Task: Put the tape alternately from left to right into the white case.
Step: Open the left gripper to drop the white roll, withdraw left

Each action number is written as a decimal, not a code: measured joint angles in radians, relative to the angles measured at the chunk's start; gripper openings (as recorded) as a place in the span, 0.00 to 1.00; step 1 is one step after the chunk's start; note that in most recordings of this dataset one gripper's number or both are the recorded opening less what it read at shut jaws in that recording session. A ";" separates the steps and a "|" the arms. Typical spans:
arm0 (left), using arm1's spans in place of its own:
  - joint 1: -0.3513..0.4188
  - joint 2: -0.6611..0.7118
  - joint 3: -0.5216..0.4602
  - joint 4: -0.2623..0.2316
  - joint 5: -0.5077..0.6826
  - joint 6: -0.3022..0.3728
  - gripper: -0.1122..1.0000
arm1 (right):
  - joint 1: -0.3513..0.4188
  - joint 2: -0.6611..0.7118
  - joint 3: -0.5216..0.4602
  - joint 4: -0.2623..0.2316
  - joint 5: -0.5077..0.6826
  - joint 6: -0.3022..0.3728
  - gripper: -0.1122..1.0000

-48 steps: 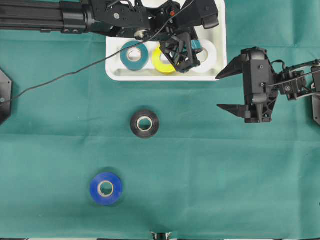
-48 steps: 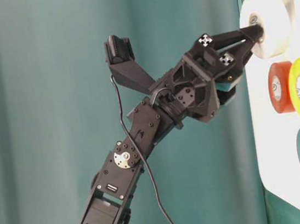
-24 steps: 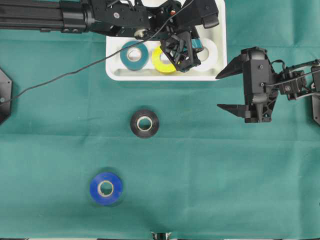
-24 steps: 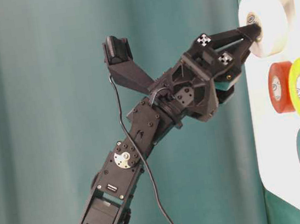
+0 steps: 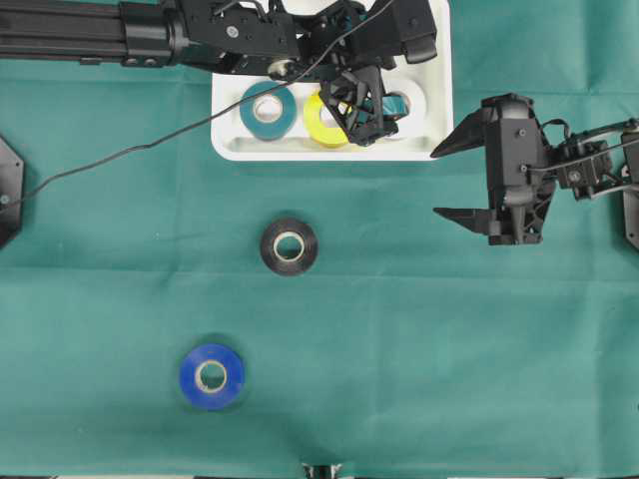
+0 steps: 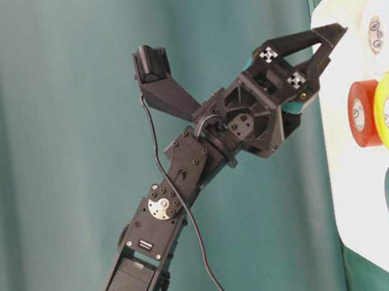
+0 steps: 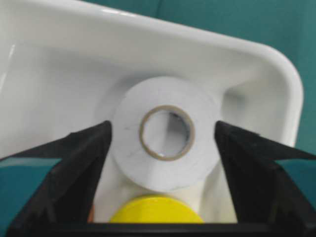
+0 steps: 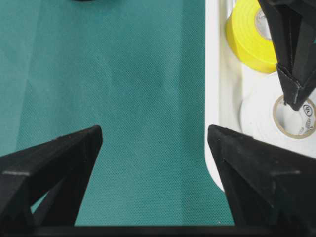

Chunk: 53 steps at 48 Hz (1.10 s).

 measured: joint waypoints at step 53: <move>-0.080 -0.218 0.255 -0.003 -0.005 0.003 0.83 | 0.002 0.000 0.002 0.000 0.000 0.000 0.77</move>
